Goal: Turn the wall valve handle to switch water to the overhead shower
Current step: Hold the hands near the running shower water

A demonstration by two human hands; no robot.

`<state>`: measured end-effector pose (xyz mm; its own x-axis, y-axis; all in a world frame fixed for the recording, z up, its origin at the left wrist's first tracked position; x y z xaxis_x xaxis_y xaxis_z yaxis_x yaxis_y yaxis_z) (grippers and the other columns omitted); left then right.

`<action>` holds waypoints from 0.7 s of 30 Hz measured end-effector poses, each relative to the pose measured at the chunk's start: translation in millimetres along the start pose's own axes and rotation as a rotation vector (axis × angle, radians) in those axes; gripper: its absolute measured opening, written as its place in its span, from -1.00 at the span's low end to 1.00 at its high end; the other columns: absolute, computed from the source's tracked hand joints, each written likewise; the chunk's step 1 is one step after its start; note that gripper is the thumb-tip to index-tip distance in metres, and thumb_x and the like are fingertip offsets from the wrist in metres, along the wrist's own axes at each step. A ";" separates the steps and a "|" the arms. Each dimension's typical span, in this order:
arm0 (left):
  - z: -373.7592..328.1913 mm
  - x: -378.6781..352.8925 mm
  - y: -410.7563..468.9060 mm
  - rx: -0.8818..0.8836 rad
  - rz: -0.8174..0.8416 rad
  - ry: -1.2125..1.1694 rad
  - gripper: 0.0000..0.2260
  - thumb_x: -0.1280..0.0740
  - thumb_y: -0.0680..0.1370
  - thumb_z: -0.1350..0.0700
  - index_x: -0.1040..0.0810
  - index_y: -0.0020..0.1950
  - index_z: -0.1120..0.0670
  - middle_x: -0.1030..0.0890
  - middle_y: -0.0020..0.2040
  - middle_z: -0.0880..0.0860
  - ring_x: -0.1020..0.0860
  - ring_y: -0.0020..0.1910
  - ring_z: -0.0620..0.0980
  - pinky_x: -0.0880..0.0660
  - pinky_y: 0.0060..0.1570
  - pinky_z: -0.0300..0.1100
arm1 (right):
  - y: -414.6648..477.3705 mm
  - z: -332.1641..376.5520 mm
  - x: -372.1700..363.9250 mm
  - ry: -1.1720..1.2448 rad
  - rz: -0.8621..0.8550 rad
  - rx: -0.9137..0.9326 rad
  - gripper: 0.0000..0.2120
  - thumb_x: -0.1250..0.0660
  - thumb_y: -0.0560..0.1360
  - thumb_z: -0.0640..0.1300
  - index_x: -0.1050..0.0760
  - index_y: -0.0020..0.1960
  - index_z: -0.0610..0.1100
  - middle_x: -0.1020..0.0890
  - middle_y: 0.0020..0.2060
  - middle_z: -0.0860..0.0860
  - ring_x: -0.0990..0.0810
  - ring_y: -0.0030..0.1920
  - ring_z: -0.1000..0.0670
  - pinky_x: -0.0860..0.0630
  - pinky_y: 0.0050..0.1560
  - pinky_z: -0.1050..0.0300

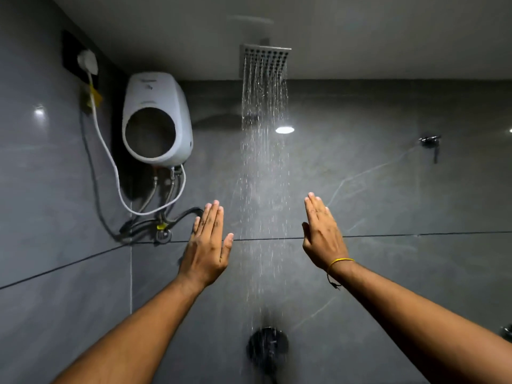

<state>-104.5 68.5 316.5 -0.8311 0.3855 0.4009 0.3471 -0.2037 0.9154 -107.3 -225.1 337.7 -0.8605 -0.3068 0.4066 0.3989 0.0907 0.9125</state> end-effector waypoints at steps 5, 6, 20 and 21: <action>-1.8 9.0 4.0 -0.018 -0.009 0.035 -0.40 0.05 0.71 -0.11 -0.04 0.69 0.16 -0.01 0.72 0.09 0.09 0.72 -0.01 -0.04 0.66 0.04 | -1.0 5.3 12.8 -0.009 -0.031 0.010 -0.38 -0.20 0.66 -0.20 -0.07 0.66 -0.23 -0.11 0.68 -0.14 -0.11 0.68 -0.16 -0.13 0.67 -0.09; -2.5 10.3 5.0 -0.022 -0.009 0.042 -0.39 0.07 0.71 -0.12 -0.03 0.69 0.16 -0.01 0.72 0.09 0.09 0.72 -0.01 -0.04 0.66 0.04 | -1.3 6.2 14.3 -0.008 -0.033 0.012 -0.38 -0.20 0.67 -0.20 -0.07 0.67 -0.23 -0.10 0.68 -0.14 -0.11 0.68 -0.16 -0.13 0.67 -0.09; -7.6 16.7 10.3 -0.023 -0.013 0.063 -0.41 0.03 0.71 -0.07 -0.06 0.68 0.19 -0.06 0.71 0.13 0.01 0.71 0.05 -0.10 0.66 0.03 | 0.0 13.4 23.4 0.010 -0.055 0.066 -0.44 -0.15 0.69 -0.25 -0.11 0.66 -0.22 -0.12 0.68 -0.13 -0.10 0.68 -0.14 -0.11 0.69 -0.08; -7.6 16.9 9.8 -0.020 -0.010 0.061 -0.41 0.03 0.71 -0.07 -0.06 0.68 0.19 -0.06 0.71 0.13 0.01 0.71 0.04 -0.10 0.66 0.02 | 0.4 13.5 23.4 0.009 -0.053 0.069 -0.44 -0.15 0.69 -0.25 -0.11 0.66 -0.22 -0.12 0.68 -0.14 -0.10 0.69 -0.14 -0.10 0.69 -0.07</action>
<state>-118.5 66.2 332.0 -0.8595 0.3324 0.3882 0.3303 -0.2184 0.9183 -131.6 -219.5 348.2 -0.8769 -0.3214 0.3574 0.3297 0.1388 0.9338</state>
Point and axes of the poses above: each hand's wrist, its own y-axis towards the middle knuckle, its own x-axis out of the back of the hand, z = x × y, the point moved 5 cm from there along y, towards the middle knuckle
